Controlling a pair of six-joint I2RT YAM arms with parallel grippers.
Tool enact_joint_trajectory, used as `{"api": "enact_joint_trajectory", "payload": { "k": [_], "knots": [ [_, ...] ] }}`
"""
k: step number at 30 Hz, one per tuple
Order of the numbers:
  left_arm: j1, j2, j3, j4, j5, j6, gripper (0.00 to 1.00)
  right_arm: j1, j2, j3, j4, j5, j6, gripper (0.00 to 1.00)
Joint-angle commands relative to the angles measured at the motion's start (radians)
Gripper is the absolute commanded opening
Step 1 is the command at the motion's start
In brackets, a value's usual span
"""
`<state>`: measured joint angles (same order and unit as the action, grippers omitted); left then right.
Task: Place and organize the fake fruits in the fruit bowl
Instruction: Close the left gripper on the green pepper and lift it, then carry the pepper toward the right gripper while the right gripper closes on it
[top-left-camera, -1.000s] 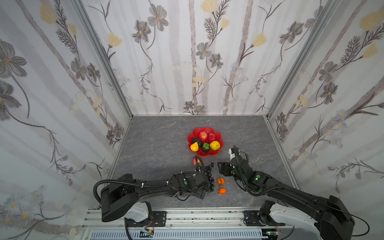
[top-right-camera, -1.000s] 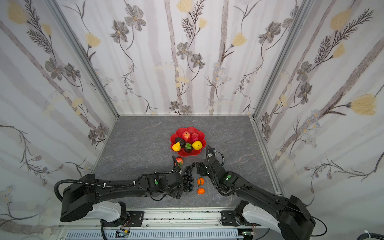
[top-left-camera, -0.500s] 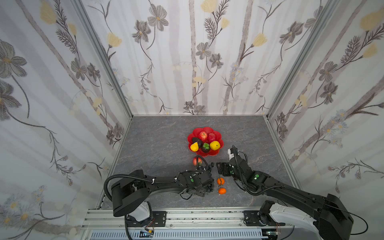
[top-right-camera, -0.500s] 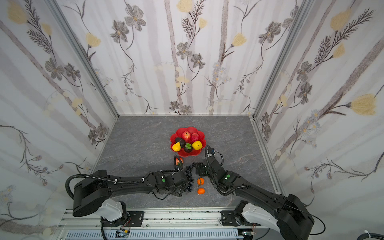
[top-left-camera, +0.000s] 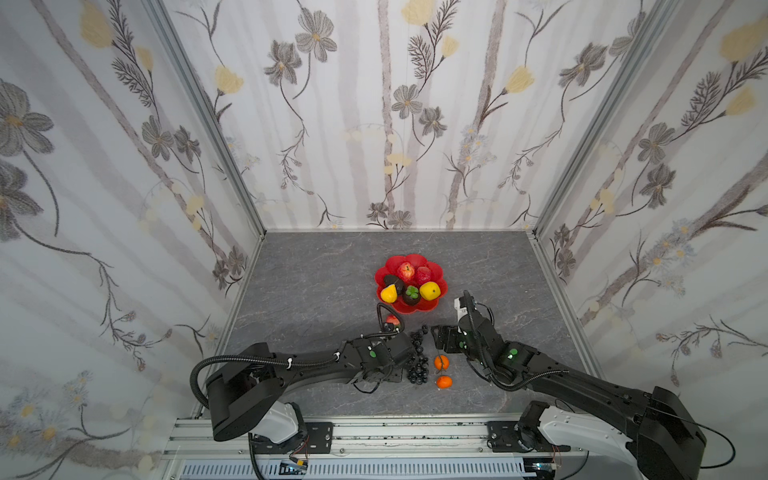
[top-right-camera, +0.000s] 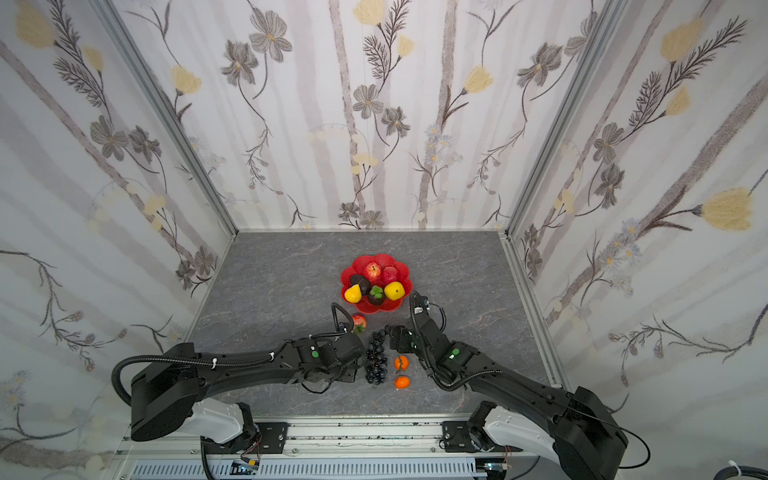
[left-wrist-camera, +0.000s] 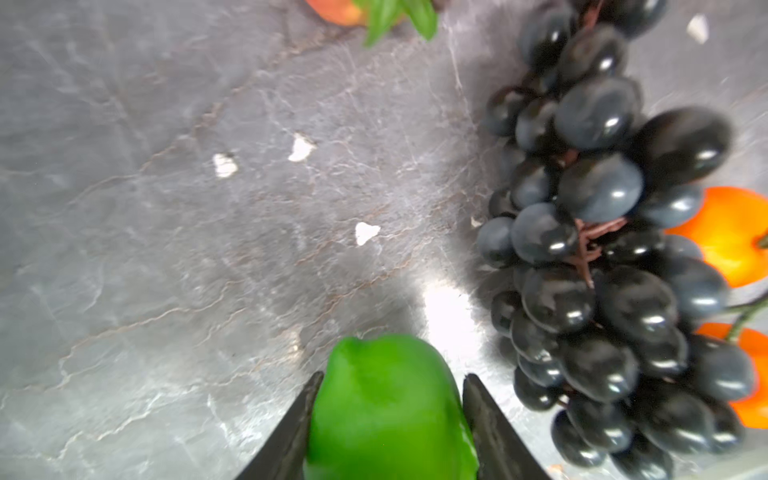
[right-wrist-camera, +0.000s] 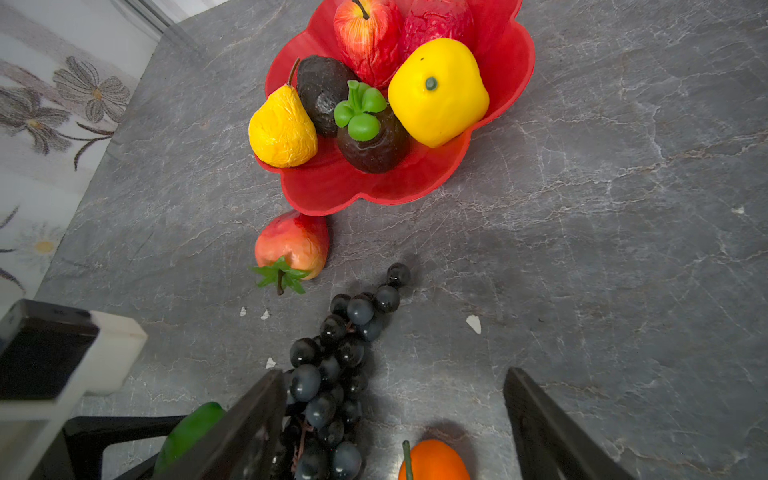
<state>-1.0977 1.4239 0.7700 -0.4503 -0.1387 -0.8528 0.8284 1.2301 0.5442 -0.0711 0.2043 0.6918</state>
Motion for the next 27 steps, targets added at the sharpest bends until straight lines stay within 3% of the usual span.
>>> {"api": "enact_joint_trajectory", "payload": {
  "k": [1,4,9,17,27],
  "knots": [
    [0.023,-0.092,-0.026,0.023,-0.05,-0.091,0.44,0.013,0.005,0.003,0.106,-0.03,0.027,0.83],
    [0.068,-0.235,-0.069,0.058,-0.086,-0.163,0.44,0.036,0.01,-0.023,0.211,-0.066,0.039,0.82],
    [0.173,-0.388,-0.152,0.257,-0.028,-0.313,0.44,0.107,0.062,-0.064,0.477,-0.125,0.034,0.82],
    [0.194,-0.343,-0.169,0.49,0.07,-0.489,0.44,0.255,0.2,-0.011,0.708,-0.115,-0.032,0.79],
    [0.195,-0.341,-0.213,0.595,0.12,-0.6,0.43,0.27,0.232,-0.02,0.728,-0.04,-0.047,0.75]
  ]
}}
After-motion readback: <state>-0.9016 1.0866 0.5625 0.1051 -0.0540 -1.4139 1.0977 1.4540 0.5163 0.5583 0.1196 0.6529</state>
